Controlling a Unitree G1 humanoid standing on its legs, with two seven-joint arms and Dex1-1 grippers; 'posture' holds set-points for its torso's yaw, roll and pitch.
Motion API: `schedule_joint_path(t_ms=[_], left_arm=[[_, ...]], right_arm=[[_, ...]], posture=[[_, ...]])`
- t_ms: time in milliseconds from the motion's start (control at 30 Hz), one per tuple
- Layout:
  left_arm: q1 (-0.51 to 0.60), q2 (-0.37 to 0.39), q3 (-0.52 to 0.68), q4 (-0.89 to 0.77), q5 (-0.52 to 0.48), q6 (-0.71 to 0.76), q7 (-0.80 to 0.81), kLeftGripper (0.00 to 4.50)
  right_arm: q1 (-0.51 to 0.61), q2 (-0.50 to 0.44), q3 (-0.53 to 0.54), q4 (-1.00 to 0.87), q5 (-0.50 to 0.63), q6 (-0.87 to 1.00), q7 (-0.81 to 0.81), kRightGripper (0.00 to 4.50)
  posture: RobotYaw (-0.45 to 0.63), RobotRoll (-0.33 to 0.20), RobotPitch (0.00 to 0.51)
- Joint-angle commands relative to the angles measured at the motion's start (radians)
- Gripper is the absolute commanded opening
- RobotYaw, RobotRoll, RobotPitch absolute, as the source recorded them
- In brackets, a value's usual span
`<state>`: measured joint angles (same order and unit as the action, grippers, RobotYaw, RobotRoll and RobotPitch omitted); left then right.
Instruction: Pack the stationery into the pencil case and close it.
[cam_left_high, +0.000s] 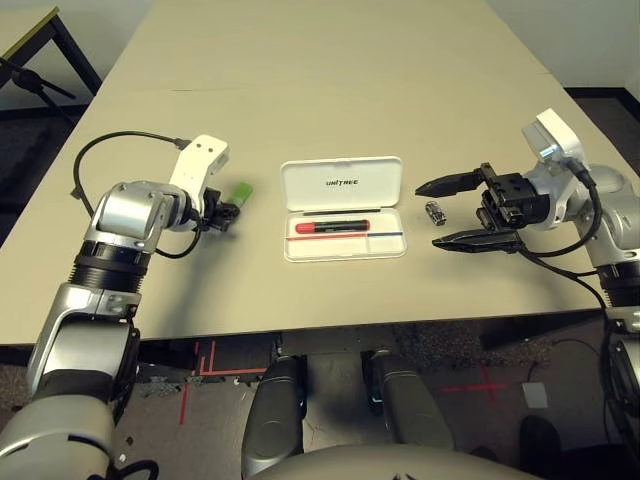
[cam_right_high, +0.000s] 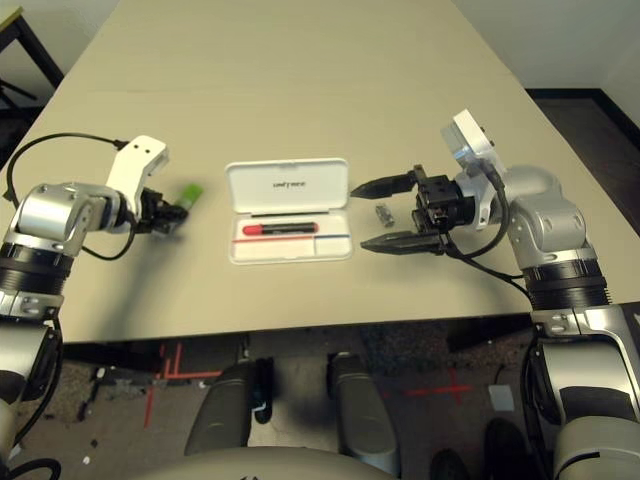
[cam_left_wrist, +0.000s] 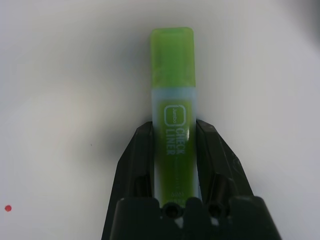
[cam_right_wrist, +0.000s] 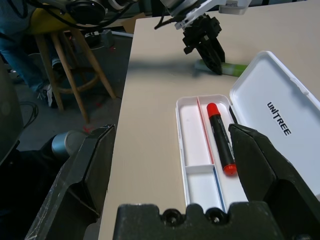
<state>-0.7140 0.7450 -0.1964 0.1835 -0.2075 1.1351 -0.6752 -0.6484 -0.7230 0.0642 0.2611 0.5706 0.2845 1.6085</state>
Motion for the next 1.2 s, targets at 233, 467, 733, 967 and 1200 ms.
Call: schedule_joint_path(t_ms=[233, 467, 733, 967, 1200], left_arm=[[0.147, 0.250, -0.057, -0.287, -0.003, -0.099, -0.201, 1.08], [0.254, 0.378, -0.018, -0.429, -0.010, -0.243, -0.303, 1.08], [0.285, 0.372, -0.012, -0.567, -0.073, -0.346, -0.436, 1.08], [0.178, 0.286, -0.100, -0.564, -0.046, -0.359, -0.464, 1.08], [0.094, 0.205, -0.183, -0.500, 0.005, -0.438, -0.495, 1.08]], right_arm=[[-0.032, 0.041, 0.036, 0.056, 0.012, -0.025, 0.006, 4.50], [-0.054, 0.051, 0.056, 0.068, 0.027, -0.024, 0.006, 4.50], [-0.059, 0.051, 0.039, 0.042, 0.058, 0.011, 0.006, 4.50], [-0.037, 0.044, 0.011, 0.000, 0.065, 0.041, 0.006, 4.50], [-0.003, 0.036, -0.028, -0.040, 0.056, 0.068, -0.013, 4.50]], posture=[[0.08, 0.000, 0.168], [0.10, 0.000, 0.163], [0.09, 0.000, 0.156], [0.07, 0.000, 0.153], [0.02, 0.000, 0.157]])
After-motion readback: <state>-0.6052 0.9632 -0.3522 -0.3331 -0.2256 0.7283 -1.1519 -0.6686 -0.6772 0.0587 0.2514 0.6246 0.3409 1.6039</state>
